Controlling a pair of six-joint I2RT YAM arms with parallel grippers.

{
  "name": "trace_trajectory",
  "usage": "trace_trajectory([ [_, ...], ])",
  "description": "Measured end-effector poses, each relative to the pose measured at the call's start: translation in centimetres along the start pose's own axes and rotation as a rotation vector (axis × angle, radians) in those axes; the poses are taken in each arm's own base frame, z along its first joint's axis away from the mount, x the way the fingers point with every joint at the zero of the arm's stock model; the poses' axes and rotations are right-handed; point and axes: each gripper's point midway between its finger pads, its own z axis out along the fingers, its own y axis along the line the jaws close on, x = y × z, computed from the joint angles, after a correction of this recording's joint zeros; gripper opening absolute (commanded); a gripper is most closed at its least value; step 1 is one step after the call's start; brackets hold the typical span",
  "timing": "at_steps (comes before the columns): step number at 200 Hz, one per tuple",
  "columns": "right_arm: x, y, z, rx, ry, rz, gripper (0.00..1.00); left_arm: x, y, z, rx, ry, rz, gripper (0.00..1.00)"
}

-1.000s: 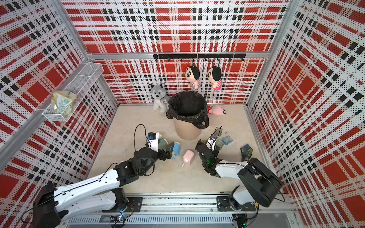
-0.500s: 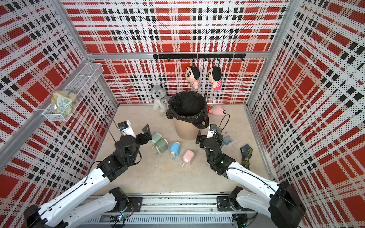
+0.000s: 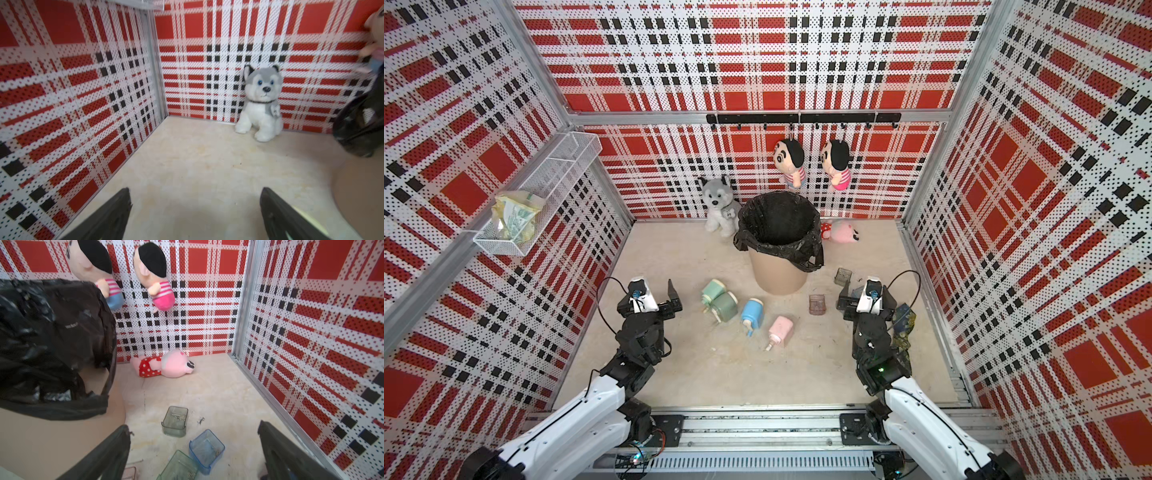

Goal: Take out the pencil sharpener tray and clean the shavings
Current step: Reset both arms

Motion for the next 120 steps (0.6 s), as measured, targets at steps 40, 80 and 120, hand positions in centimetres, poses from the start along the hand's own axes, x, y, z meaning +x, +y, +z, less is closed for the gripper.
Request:
trace_trajectory([
  [40, 2.5, -0.5, 0.0, 0.02, -0.035, -0.057, 1.0, 5.6, 3.2, 1.3, -0.062, 0.021, 0.003, 0.98],
  [80, 4.8, -1.2, 1.4, 0.059, -0.031, -0.083, 1.0, 6.1, 3.0, 2.3, -0.042, -0.04, -0.03, 0.98],
  [120, 7.9, -2.0, 3.2, 0.081, 0.007, -0.145, 1.0, 7.7, 2.4, 3.3, 0.024, -0.006, -0.017, 0.98],
])
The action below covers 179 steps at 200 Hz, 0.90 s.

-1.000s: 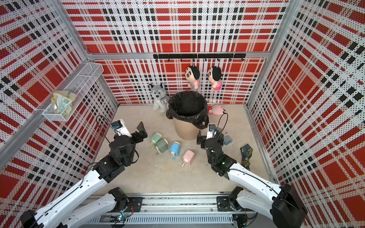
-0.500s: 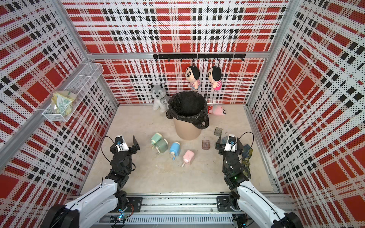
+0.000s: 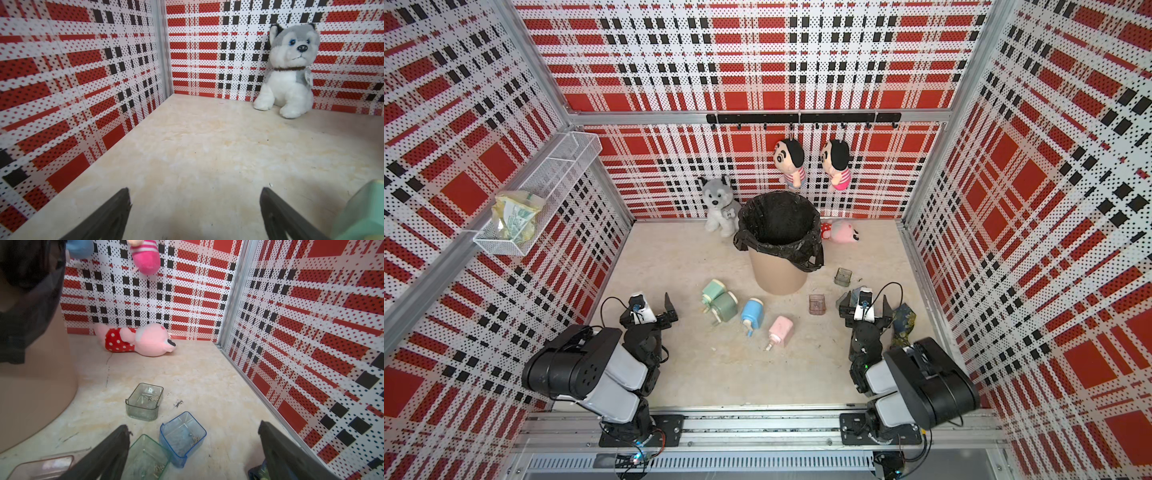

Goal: Take out the pencil sharpener tray and clean the shavings
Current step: Reset both arms

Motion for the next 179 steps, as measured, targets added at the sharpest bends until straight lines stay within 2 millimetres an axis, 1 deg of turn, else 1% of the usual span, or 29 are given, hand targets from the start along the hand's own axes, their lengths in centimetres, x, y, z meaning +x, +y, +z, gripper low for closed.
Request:
trace_trajectory([
  [12, 0.3, -0.3, 0.7, 0.001, -0.003, 0.009, 1.0, -1.0, 0.1, 0.4, 0.017, -0.036, -0.022, 0.98],
  [29, 0.4, -0.5, 2.3, 0.004, -0.002, 0.023, 1.0, -2.4, 0.6, 1.3, 0.018, -0.08, -0.063, 0.98],
  [52, -1.0, -0.5, 4.6, -0.015, -0.02, 0.067, 1.0, -4.3, 0.8, 2.9, 0.022, -0.13, -0.11, 0.98],
  [66, -1.6, -0.7, 6.4, -0.025, -0.008, 0.097, 1.0, -4.7, 0.5, 3.5, 0.029, -0.134, -0.119, 0.98],
  [76, -1.9, -0.9, 7.1, -0.034, -0.006, 0.115, 1.0, -4.7, 0.3, 3.6, 0.032, -0.13, -0.121, 0.98],
  [85, -1.8, -1.0, 7.2, -0.042, -0.001, 0.126, 1.0, -4.6, 0.2, 3.7, 0.035, -0.125, -0.122, 0.98],
  [96, -1.1, -1.0, 7.2, -0.051, 0.03, 0.13, 1.0, -4.4, 0.2, 3.7, 0.035, -0.115, -0.121, 0.98],
  [116, -0.3, -0.5, 7.1, -0.077, 0.06, 0.132, 1.0, -4.0, 0.2, 3.7, 0.034, -0.1, -0.119, 0.98],
  [179, 0.3, 0.0, 7.0, -0.101, 0.087, 0.132, 1.0, -3.7, 0.1, 3.8, 0.034, -0.088, -0.118, 0.98],
])
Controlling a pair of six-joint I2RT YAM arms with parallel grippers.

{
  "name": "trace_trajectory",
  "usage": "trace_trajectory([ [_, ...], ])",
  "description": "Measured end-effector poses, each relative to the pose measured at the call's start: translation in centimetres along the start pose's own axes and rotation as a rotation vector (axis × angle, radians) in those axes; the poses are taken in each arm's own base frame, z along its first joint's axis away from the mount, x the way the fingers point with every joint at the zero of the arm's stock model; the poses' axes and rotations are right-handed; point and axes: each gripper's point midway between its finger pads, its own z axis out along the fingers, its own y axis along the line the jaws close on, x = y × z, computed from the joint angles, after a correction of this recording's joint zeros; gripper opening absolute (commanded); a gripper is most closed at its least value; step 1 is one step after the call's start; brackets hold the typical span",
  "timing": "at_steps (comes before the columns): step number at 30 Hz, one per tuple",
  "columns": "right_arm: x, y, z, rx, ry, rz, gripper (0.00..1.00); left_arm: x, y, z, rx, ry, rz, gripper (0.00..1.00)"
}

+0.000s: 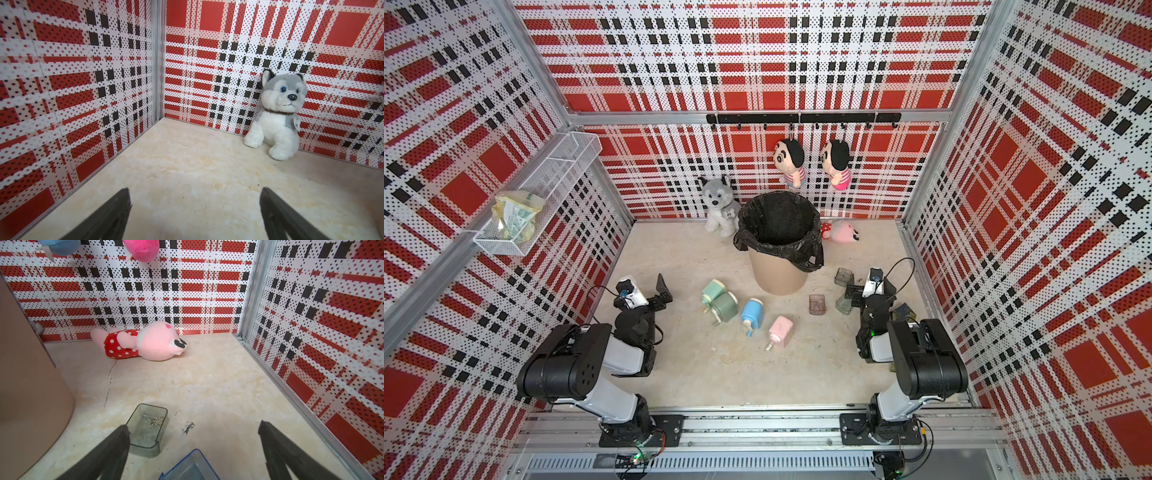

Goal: Take out the pencil sharpener tray and clean the shavings
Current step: Reset both arms

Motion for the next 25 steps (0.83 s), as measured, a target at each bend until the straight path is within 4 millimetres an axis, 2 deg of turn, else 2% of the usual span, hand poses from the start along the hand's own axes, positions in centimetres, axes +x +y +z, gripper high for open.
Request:
trace_trajectory([
  [25, 0.2, 0.04, 0.0, -0.002, 0.008, -0.001, 1.0, 0.01, -0.01, 0.0, 0.0, 0.0, 0.0, 0.98],
])
